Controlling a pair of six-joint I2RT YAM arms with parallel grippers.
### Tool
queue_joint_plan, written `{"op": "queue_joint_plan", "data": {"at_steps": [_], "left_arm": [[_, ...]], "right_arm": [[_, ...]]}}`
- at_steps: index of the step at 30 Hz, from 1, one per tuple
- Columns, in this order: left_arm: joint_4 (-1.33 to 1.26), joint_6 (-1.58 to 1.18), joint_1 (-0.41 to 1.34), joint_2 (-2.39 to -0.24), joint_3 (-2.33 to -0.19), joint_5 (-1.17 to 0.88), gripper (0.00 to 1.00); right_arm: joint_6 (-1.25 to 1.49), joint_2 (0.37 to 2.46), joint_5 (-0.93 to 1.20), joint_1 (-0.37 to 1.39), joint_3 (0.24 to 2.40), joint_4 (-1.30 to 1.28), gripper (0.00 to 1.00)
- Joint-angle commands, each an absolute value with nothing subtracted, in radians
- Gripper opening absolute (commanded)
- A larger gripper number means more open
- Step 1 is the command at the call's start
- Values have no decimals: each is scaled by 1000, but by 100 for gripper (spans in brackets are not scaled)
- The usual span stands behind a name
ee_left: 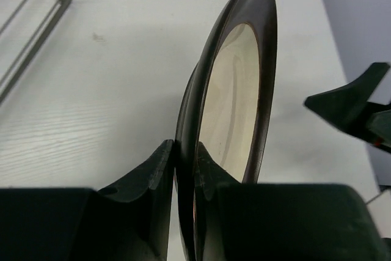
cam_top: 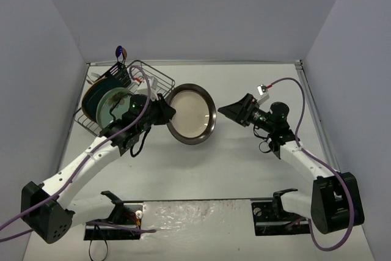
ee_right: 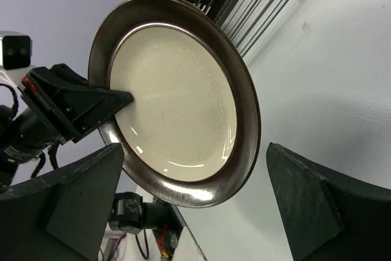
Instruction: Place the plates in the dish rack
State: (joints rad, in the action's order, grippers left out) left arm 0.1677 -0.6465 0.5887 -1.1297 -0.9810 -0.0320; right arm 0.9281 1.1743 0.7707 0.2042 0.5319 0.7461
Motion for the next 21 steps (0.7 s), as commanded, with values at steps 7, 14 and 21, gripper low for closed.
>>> {"op": "queue_joint_plan", "data": {"at_steps": [7, 14, 21], "left_arm": [[437, 94, 577, -1063, -1476, 200, 0], [508, 469, 455, -1114, -1579, 192, 0], [467, 615, 246, -1173, -1543, 5, 0]], "right_arm": [[638, 1057, 718, 190, 600, 479, 100], [648, 1051, 743, 189, 545, 503, 99], [655, 1044, 750, 187, 526, 508, 99]]}}
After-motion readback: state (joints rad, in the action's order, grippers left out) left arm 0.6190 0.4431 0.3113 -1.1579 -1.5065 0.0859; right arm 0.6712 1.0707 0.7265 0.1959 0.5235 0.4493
